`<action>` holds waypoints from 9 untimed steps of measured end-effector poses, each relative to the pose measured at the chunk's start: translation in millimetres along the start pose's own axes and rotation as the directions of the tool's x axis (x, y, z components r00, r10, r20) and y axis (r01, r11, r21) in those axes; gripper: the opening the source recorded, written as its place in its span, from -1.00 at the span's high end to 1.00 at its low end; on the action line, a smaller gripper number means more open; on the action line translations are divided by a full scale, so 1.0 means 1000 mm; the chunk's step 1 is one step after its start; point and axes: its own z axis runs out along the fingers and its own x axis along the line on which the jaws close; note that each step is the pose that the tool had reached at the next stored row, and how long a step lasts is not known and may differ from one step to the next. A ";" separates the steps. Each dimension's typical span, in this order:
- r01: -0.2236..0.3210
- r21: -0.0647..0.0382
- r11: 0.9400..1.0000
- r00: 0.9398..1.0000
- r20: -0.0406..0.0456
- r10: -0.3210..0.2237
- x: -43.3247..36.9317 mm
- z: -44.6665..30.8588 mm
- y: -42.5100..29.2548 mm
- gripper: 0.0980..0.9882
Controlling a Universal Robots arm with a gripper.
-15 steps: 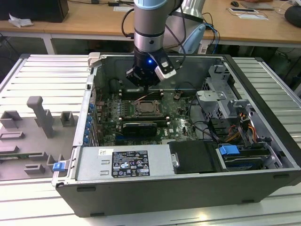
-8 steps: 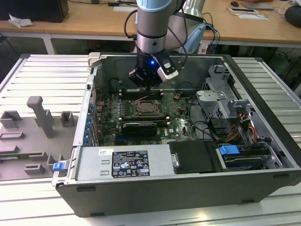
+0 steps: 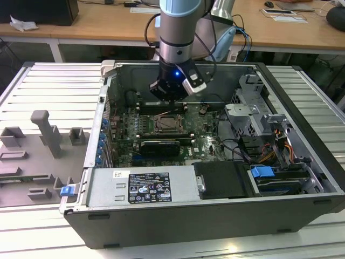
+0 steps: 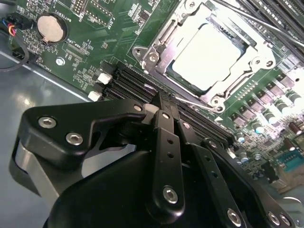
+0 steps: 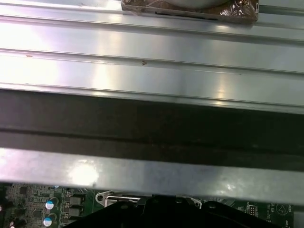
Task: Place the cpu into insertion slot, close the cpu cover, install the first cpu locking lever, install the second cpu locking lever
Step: 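Install the first cpu locking lever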
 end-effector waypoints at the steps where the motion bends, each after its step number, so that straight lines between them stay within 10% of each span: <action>1: -0.001 0.000 1.000 1.000 0.000 0.001 -0.0003 0.0006 -0.0001 0.97; 9: -0.013 -0.006 1.000 1.000 0.001 0.013 -0.0043 0.0077 -0.0016 0.97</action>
